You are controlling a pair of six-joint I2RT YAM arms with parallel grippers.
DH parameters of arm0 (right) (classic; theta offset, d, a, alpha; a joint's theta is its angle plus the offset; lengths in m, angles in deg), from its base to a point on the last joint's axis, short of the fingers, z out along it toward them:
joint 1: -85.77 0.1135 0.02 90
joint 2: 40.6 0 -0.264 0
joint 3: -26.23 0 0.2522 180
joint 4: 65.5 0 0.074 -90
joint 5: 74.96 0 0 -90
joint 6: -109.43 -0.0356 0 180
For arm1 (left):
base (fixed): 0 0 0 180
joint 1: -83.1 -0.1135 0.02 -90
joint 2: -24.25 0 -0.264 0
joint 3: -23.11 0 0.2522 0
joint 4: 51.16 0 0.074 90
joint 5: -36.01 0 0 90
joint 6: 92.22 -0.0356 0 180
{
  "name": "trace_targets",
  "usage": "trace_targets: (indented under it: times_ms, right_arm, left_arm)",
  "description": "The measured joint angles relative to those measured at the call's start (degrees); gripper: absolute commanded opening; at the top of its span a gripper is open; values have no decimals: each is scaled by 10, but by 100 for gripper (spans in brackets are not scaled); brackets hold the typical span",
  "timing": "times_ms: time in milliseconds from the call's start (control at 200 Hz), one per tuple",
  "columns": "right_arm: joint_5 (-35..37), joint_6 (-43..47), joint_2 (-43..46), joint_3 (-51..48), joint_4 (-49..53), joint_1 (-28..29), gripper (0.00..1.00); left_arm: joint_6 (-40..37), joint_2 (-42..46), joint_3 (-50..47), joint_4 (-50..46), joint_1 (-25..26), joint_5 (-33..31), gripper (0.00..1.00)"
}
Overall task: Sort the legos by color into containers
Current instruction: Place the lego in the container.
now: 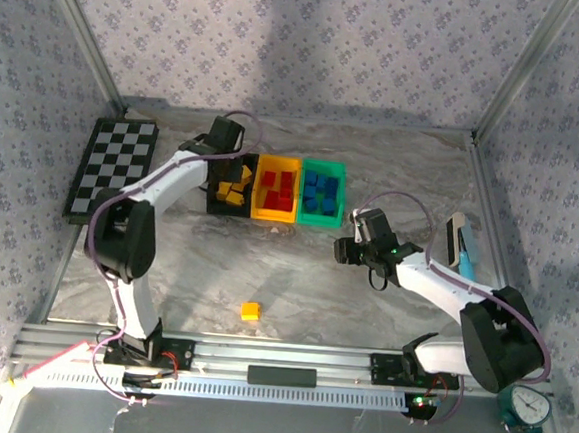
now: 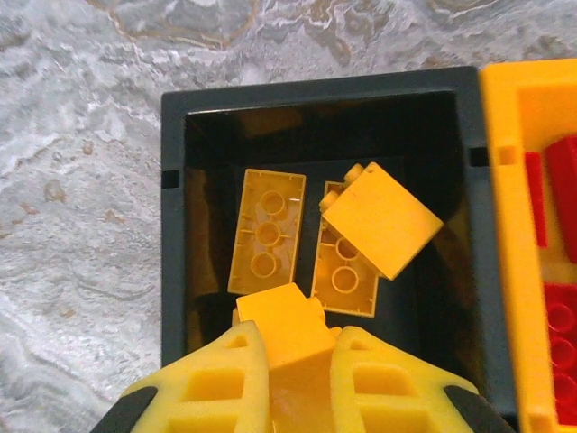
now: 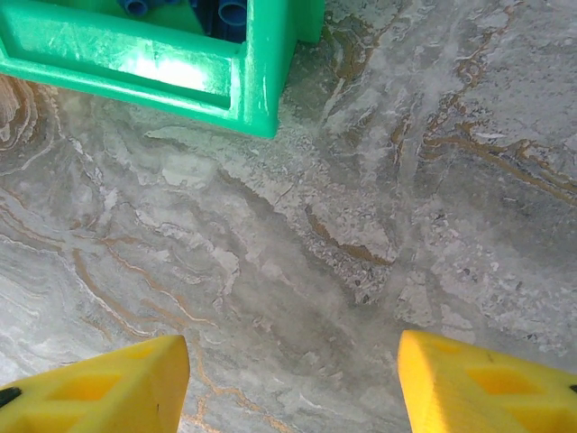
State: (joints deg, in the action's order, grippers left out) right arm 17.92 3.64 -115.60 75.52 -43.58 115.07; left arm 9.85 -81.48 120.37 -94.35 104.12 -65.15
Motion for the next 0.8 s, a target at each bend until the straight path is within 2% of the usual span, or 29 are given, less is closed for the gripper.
trace_targets:
  times_ms: [240,480,650,740,800]
  right_arm:
    - [4,0,0,0,0,0,64]
    - [4,0,0,0,0,0,64]
    - [4,0,0,0,0,0,64]
    - [4,0,0,0,0,0,64]
    - [4,0,0,0,0,0,64]
  left_arm:
    - [9,-76,74,-3,-11,9,16]
    - [11,-83,85,0,-12,9,21]
    - [13,-83,82,7,-12,10,32]
    - [14,-78,71,16,-12,15,45]
    - [16,-70,59,21,-12,18,49]
